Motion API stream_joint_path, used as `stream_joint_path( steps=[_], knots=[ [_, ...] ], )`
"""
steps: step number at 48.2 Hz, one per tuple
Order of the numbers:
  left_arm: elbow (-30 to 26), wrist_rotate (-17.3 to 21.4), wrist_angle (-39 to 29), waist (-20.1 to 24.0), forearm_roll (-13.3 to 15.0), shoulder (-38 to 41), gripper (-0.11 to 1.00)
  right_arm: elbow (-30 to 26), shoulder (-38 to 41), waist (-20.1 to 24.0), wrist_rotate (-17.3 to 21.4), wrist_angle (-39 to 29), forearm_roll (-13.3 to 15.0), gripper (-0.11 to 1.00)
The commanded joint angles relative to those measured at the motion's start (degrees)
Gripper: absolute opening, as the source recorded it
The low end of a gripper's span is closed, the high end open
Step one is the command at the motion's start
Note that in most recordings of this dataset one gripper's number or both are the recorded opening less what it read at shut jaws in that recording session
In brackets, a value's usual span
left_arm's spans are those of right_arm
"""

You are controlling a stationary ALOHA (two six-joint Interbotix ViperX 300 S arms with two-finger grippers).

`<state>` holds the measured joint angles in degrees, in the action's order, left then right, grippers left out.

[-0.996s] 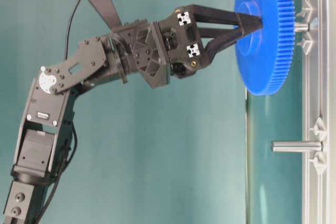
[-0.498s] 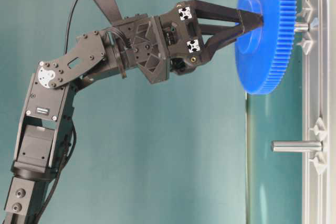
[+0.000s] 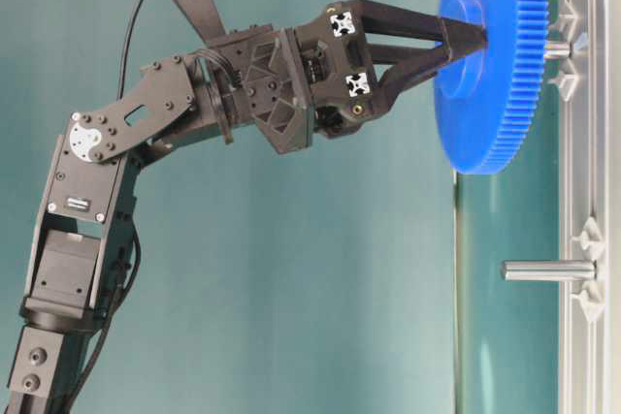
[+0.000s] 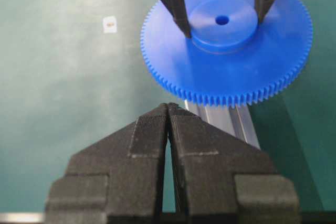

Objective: Insert the large gear onto the shaft.
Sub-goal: 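Lower the gear down onto the right shaft with the left gripper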

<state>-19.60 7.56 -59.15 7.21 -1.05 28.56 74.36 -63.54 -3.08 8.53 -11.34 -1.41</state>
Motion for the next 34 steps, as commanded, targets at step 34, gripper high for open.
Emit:
stream_joint_path(
  steps=[34],
  knots=[
    [-8.17,-0.62,-6.68,-2.81,-0.18,-0.97,0.86,-0.79,0.18,-0.09,0.62,0.26,-0.18,0.08]
  ],
)
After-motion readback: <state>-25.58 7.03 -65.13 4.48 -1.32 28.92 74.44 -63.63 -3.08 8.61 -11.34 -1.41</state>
